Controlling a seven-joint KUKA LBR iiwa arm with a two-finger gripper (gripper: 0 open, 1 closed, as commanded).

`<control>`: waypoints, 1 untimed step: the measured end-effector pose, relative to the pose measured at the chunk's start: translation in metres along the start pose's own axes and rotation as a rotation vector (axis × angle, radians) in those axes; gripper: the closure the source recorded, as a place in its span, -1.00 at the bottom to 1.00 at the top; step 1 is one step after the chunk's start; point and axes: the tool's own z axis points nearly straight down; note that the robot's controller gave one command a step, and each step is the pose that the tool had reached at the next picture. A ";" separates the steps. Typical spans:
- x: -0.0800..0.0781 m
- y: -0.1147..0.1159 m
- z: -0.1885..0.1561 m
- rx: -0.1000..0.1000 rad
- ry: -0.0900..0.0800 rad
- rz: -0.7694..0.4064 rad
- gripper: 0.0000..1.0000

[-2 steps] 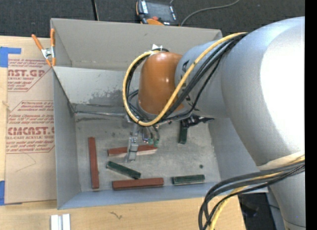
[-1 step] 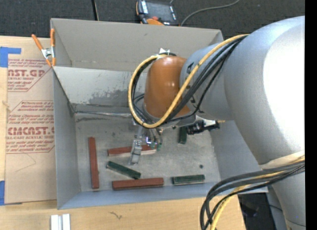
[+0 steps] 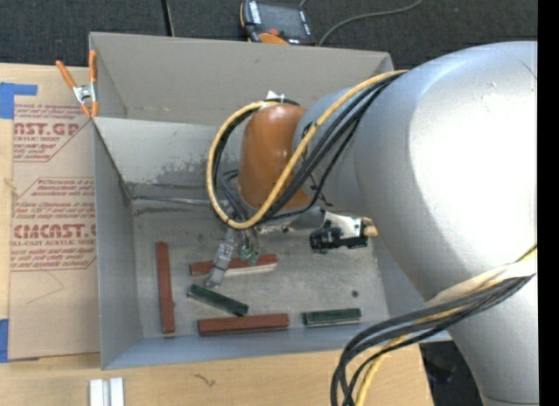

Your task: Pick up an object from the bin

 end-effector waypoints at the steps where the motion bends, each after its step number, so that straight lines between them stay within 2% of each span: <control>1: 0.024 -0.008 0.000 0.001 0.002 0.101 -1.00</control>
Offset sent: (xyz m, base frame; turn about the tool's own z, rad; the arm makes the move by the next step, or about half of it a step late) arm -0.0246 0.0014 0.0012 0.1016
